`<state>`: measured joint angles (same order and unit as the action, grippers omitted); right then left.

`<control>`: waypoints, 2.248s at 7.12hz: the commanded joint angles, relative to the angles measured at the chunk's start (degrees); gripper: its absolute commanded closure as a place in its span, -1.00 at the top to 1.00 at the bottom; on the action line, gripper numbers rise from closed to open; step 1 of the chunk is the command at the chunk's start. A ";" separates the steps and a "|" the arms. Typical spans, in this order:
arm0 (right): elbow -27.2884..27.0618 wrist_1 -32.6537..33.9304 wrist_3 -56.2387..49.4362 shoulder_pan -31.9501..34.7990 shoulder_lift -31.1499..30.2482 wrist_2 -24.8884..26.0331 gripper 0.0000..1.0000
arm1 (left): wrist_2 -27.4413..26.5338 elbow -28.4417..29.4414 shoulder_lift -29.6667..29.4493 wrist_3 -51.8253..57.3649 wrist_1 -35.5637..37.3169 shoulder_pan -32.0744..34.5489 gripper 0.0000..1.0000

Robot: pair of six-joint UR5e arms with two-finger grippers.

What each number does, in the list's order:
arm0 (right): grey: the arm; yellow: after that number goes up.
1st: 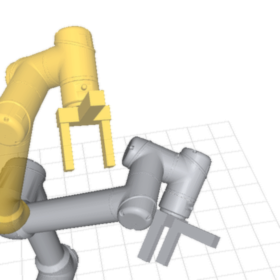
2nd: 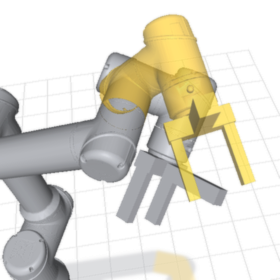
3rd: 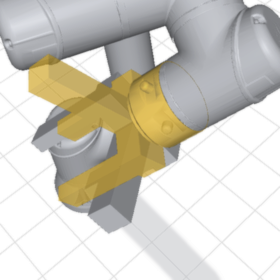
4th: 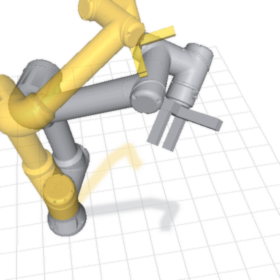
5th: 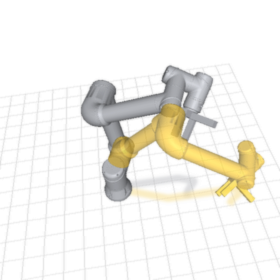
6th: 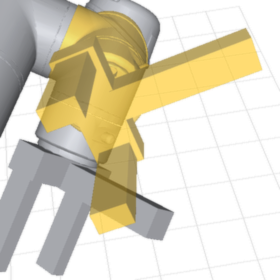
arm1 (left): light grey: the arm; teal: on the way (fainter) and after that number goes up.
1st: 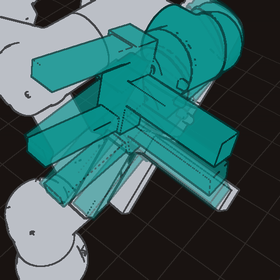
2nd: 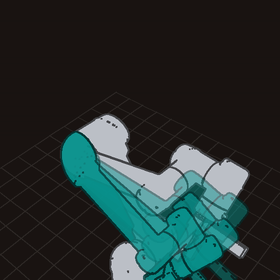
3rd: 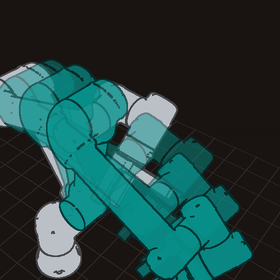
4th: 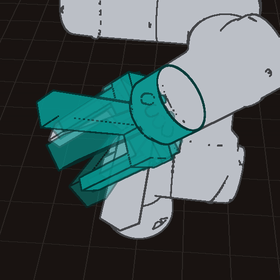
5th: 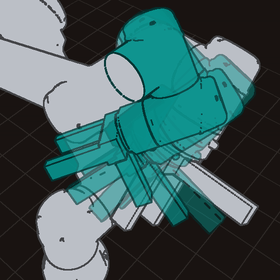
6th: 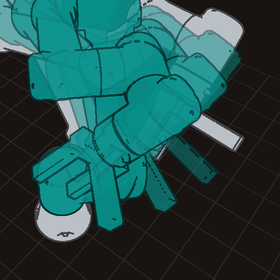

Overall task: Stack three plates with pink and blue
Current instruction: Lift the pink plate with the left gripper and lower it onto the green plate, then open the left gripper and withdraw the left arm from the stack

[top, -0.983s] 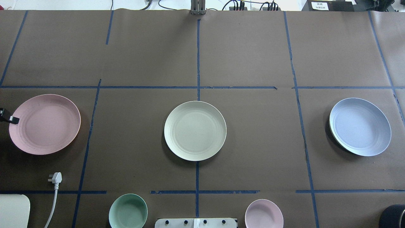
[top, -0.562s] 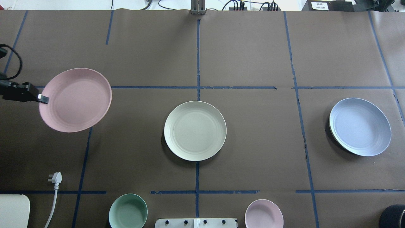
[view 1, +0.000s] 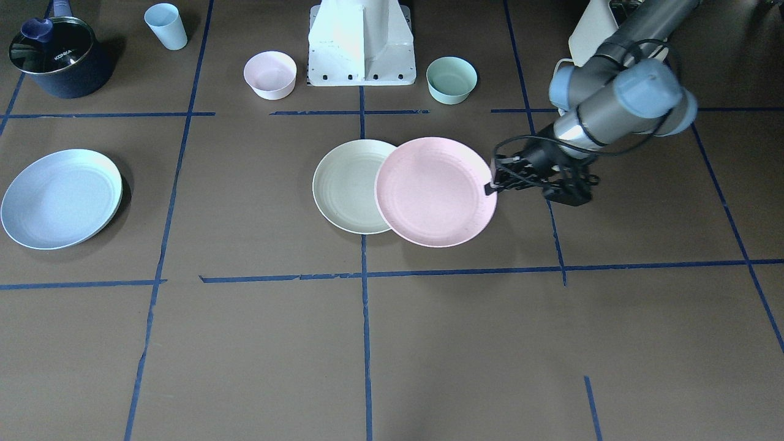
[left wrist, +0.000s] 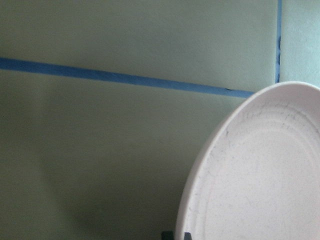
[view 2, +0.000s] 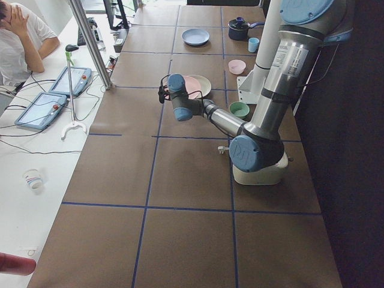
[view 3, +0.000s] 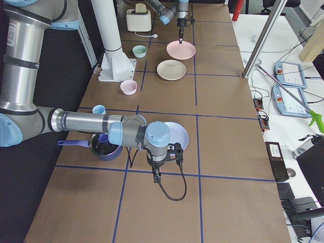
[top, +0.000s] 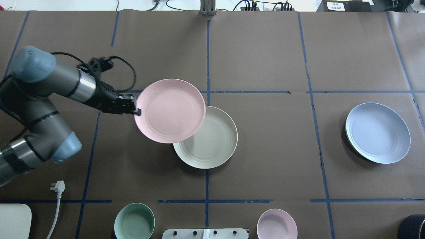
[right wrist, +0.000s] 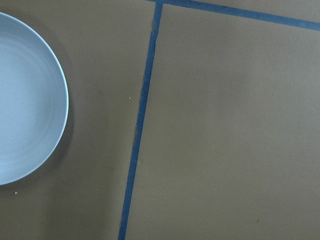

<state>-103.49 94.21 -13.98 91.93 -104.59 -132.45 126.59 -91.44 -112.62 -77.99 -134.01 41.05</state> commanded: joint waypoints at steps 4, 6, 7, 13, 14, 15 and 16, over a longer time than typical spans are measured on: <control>0.40 0.00 0.01 0.00 0.00 -0.17 1.00 | -9.00 0.65 -5.94 -1.11 6.92 -9.41 -0.62; 0.40 0.00 0.01 0.00 0.00 -0.35 1.00 | -8.73 0.13 -5.68 -0.85 7.00 -9.41 1.00; 0.31 -0.08 0.01 -0.09 0.00 -0.35 1.00 | -7.51 -0.57 -5.07 -0.32 8.31 -8.72 1.00; -0.83 -0.17 0.10 -0.35 2.10 -2.81 1.00 | 6.20 -4.62 13.09 46.24 19.37 17.43 1.00; -1.01 -0.17 0.18 -0.35 2.63 -4.03 1.00 | 8.99 -4.88 16.87 58.88 24.62 24.53 1.00; -0.57 -0.08 0.88 -0.35 3.85 -6.48 1.00 | 11.28 -5.76 19.34 68.66 31.37 31.21 1.00; -0.66 -0.08 3.59 -0.35 4.82 -7.02 1.00 | 11.31 -6.55 21.20 76.07 37.35 35.98 1.00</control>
<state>-104.20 94.10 -12.69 91.59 -100.99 -138.12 136.74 -97.09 -94.26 -12.63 -104.03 70.22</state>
